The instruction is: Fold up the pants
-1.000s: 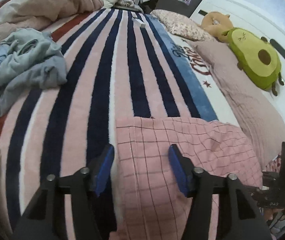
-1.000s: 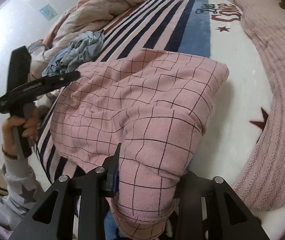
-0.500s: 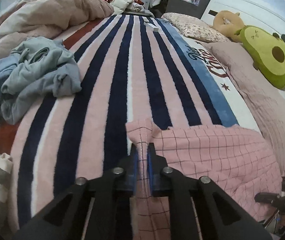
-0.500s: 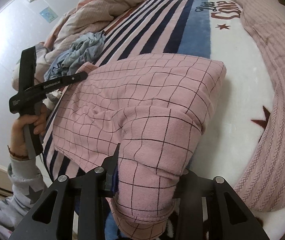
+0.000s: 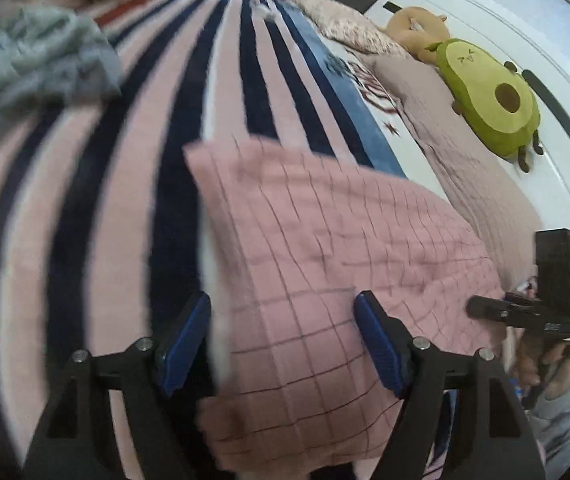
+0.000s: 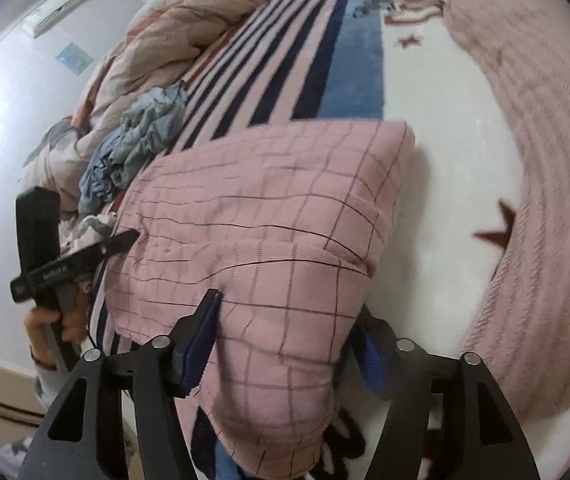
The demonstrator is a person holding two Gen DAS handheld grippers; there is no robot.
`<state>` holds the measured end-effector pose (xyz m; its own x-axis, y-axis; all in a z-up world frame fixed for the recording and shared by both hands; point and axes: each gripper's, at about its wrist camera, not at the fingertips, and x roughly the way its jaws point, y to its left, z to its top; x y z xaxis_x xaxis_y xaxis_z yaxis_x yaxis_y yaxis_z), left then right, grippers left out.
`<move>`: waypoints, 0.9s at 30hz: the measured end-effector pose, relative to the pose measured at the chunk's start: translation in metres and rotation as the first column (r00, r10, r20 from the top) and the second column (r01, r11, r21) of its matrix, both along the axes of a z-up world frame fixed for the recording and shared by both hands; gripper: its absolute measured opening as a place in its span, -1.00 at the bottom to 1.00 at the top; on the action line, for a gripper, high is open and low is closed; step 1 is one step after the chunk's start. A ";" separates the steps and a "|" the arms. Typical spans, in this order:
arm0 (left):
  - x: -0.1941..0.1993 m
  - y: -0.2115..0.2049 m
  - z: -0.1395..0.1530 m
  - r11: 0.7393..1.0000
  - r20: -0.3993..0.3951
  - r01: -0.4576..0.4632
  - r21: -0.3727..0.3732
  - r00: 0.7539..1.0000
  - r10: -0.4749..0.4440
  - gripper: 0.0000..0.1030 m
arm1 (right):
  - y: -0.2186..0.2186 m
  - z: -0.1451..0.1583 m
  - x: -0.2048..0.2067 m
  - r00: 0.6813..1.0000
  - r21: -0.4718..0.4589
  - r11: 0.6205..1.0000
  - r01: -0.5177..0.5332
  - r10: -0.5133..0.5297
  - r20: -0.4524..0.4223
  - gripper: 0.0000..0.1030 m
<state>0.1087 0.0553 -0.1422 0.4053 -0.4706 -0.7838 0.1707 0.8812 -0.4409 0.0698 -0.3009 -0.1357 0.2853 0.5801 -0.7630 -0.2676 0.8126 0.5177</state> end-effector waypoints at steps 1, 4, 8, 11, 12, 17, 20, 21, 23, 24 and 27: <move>0.000 -0.006 -0.006 1.000 -0.017 0.017 -0.022 1.000 -0.017 0.38 | 0.002 -0.004 0.002 1.000 0.008 1.000 -0.010 0.010 -0.014 0.15; -0.002 -0.023 -0.008 1.000 0.001 0.022 0.005 1.000 -0.022 0.25 | 0.014 -0.011 0.005 0.998 0.016 0.999 -0.048 0.049 -0.034 0.07; 0.000 -0.030 -0.002 1.000 0.003 -0.006 0.005 1.000 0.006 -0.31 | 0.028 -0.008 0.004 0.998 -0.014 0.998 -0.054 0.054 -0.027 -0.43; -0.011 -0.028 0.015 0.999 0.063 -0.019 0.034 0.998 0.017 -0.50 | 0.042 0.011 -0.005 0.997 -0.082 0.995 -0.063 0.067 0.047 -0.55; -0.014 -0.026 0.022 0.999 0.087 -0.021 0.034 0.996 0.018 -0.51 | 0.046 0.019 -0.008 0.996 -0.088 0.994 -0.061 0.067 0.066 -0.56; -0.038 -0.002 0.071 0.996 0.207 -0.061 0.057 0.977 0.048 -0.54 | 0.072 0.059 -0.023 0.987 -0.071 0.995 -0.074 0.083 0.135 -0.59; -0.054 0.032 0.100 0.992 0.268 -0.108 0.069 0.960 0.086 -0.54 | 0.103 0.081 -0.033 0.977 -0.066 0.992 -0.108 0.118 0.176 -0.59; -0.062 0.045 0.108 0.989 0.286 -0.127 0.074 0.953 0.101 -0.54 | 0.116 0.088 -0.036 0.972 -0.060 0.990 -0.124 0.133 0.191 -0.59; -0.077 0.078 0.127 0.980 0.320 -0.180 0.087 0.936 0.143 -0.54 | 0.148 0.102 -0.042 0.959 -0.052 0.985 -0.166 0.173 0.226 -0.59; -0.084 0.092 0.134 0.974 0.333 -0.205 0.093 0.929 0.163 -0.54 | 0.161 0.106 -0.044 0.954 -0.048 0.982 -0.180 0.187 0.236 -0.59; -0.107 0.149 0.155 0.943 0.377 -0.310 0.124 0.893 0.244 -0.54 | 0.218 0.121 -0.052 0.930 -0.027 0.967 -0.253 0.250 0.270 -0.59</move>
